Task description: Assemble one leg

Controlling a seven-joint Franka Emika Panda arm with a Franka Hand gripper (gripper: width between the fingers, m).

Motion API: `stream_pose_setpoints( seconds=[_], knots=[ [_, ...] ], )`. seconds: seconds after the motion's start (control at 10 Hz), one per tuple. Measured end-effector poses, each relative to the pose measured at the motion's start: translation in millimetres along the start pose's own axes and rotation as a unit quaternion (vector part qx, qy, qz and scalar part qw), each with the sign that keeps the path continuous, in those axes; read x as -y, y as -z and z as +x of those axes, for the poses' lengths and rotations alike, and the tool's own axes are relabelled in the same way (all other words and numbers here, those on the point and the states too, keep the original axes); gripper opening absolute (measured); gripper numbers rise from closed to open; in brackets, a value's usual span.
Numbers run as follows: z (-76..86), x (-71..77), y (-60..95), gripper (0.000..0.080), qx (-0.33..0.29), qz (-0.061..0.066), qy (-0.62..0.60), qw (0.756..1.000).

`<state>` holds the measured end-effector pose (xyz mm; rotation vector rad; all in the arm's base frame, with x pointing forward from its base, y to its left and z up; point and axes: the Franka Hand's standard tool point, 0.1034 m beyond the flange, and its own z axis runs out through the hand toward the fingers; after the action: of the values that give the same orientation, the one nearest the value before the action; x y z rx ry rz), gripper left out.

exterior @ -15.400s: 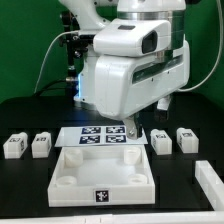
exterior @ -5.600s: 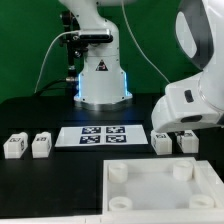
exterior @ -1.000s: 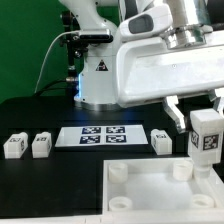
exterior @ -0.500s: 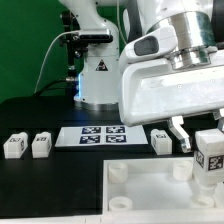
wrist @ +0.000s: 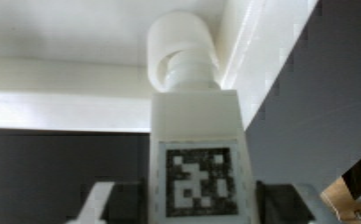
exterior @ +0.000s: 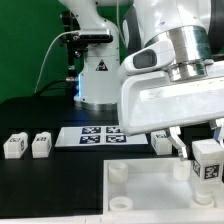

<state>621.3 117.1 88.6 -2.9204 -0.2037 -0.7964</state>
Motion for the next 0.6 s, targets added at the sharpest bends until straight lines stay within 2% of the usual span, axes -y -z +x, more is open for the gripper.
stream_pose_setpoints(
  seconds=[0.3, 0.6],
  knots=[
    [-4.7, -4.4, -4.8, 0.0291, -0.002, -0.002, 0.002, 1.0],
    [-8.7, -0.9, -7.9, 0.0291, -0.023, -0.006, -0.004, 1.0]
  ],
)
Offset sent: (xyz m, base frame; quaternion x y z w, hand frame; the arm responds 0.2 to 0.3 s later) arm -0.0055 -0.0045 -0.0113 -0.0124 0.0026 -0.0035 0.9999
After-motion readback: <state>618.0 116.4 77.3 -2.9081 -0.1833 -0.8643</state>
